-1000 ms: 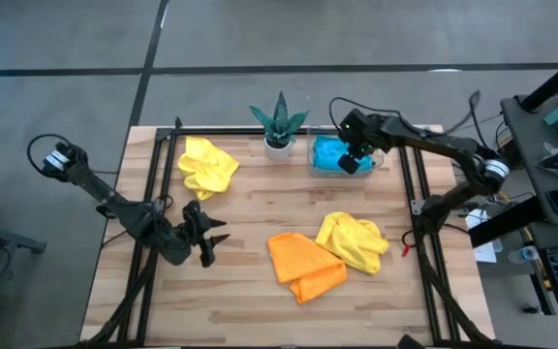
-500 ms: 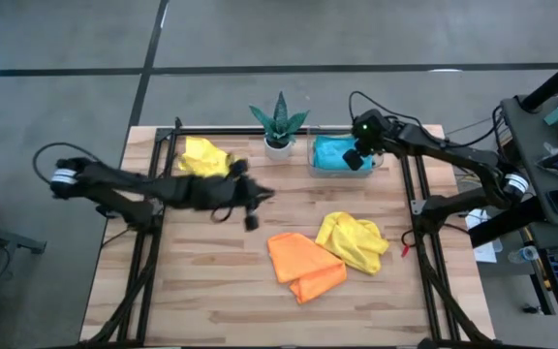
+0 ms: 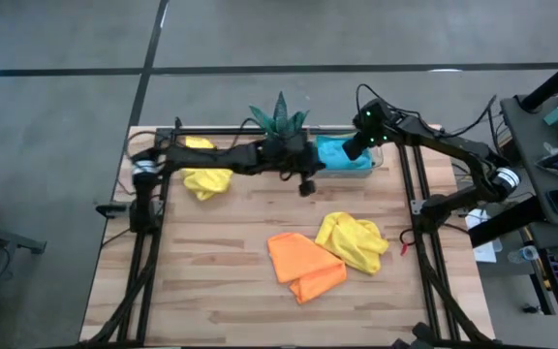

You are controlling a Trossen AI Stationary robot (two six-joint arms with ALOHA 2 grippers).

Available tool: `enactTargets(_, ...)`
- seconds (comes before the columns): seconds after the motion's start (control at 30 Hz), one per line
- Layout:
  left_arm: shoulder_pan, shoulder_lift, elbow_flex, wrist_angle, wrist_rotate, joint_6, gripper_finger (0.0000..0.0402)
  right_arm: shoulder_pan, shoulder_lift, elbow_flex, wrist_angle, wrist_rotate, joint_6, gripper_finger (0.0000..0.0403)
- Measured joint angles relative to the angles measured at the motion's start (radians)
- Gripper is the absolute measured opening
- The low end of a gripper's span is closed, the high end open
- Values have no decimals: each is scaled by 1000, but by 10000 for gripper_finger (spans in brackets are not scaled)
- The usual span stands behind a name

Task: Fold microfiber towels
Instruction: Put the blue microfiber towel into the transparent bin

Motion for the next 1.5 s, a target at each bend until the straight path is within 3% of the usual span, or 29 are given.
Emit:
enactTargets(0.4, 52, 319, 311, 3, -4, -53, 0, -4, 16, 15, 47, 0, 84, 9)
enactTargets(0.73, 61, 422, 336, 13, -77, -87, 0, -4, 14, 30, -41, 0, 100, 9)
enactTargets(1.2, 47, 395, 333, -11, -84, -78, 0, -4, 15, 12, -30, 1, 60, 9)
enactTargets(1.5, -10, 200, 293, -121, -83, -12, 0, -1, 15, 33, -32, -71, 62, 9)
